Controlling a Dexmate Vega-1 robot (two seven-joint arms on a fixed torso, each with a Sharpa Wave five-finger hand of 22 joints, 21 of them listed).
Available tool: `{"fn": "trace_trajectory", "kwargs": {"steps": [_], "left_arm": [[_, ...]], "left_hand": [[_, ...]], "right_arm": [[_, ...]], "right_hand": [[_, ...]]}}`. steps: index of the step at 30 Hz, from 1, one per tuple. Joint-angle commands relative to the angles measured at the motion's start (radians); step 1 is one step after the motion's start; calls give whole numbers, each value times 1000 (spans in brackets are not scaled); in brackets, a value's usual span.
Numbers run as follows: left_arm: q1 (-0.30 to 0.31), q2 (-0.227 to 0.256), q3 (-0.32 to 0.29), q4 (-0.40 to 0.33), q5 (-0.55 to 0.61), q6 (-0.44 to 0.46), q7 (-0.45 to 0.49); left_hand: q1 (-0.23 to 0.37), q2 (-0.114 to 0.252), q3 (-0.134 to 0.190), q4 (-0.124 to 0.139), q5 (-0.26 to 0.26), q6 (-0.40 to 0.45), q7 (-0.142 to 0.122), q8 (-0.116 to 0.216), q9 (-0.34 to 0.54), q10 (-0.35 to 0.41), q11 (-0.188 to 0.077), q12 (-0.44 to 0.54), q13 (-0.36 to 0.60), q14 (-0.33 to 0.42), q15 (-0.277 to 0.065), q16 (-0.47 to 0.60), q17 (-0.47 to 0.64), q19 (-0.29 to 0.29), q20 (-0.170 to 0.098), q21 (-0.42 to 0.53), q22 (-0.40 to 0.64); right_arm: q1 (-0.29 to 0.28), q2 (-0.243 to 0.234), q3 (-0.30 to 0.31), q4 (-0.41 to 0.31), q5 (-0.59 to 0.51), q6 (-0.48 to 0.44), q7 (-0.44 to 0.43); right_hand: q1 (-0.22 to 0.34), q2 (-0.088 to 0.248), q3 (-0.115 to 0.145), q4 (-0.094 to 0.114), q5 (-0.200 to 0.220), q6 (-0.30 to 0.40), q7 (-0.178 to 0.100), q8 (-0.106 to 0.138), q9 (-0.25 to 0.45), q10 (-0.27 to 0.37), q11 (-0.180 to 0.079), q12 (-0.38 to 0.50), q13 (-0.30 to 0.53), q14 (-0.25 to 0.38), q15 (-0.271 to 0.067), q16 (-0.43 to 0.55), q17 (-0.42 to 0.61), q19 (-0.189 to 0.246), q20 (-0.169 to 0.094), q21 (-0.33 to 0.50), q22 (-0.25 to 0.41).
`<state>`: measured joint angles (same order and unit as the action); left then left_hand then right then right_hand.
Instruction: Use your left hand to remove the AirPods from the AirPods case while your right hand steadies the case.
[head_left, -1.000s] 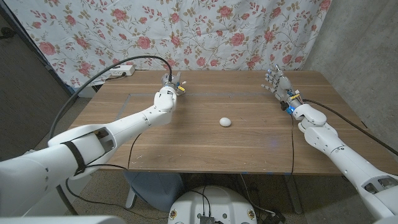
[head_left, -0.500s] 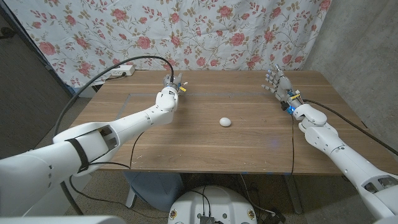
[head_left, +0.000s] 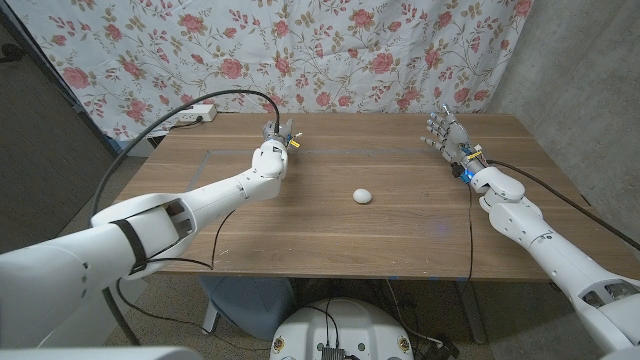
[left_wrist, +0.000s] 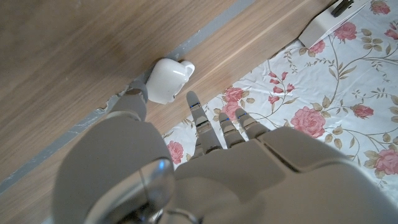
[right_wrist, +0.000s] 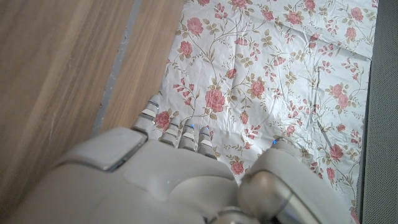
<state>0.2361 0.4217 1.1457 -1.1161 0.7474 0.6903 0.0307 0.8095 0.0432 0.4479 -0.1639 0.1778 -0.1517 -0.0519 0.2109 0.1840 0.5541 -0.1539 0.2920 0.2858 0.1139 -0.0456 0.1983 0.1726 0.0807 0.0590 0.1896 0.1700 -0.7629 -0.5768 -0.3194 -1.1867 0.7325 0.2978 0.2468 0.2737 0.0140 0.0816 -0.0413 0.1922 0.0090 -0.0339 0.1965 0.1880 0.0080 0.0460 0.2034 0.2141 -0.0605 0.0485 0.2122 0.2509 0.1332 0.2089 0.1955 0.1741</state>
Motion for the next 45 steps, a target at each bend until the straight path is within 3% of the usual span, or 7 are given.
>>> {"fn": "trace_trajectory", "kwargs": {"steps": [1,45], "left_arm": [[-11,-24,18,42,-22,-5,24],[-11,-20,31,36,-68,6,34]], "left_hand": [[1,-6,-3,5,2,5,1,0,1,15,1,0,5,10,-1,4,2,5,3,4,2],[6,2,-12,7,1,19,-2,-5,2,18,1,-8,18,18,-2,1,2,11,8,3,2]], "right_arm": [[4,6,-1,10,3,0,1],[-17,0,3,-22,9,-9,-10]], "right_hand": [[2,8,2,-6,-1,6,1,7,5,2,3,7,0,-6,-3,4,-1,-8,0,-1,2],[-3,9,-1,-9,-1,7,0,5,5,2,4,7,0,-7,-3,6,-4,-8,0,-1,2]]}}
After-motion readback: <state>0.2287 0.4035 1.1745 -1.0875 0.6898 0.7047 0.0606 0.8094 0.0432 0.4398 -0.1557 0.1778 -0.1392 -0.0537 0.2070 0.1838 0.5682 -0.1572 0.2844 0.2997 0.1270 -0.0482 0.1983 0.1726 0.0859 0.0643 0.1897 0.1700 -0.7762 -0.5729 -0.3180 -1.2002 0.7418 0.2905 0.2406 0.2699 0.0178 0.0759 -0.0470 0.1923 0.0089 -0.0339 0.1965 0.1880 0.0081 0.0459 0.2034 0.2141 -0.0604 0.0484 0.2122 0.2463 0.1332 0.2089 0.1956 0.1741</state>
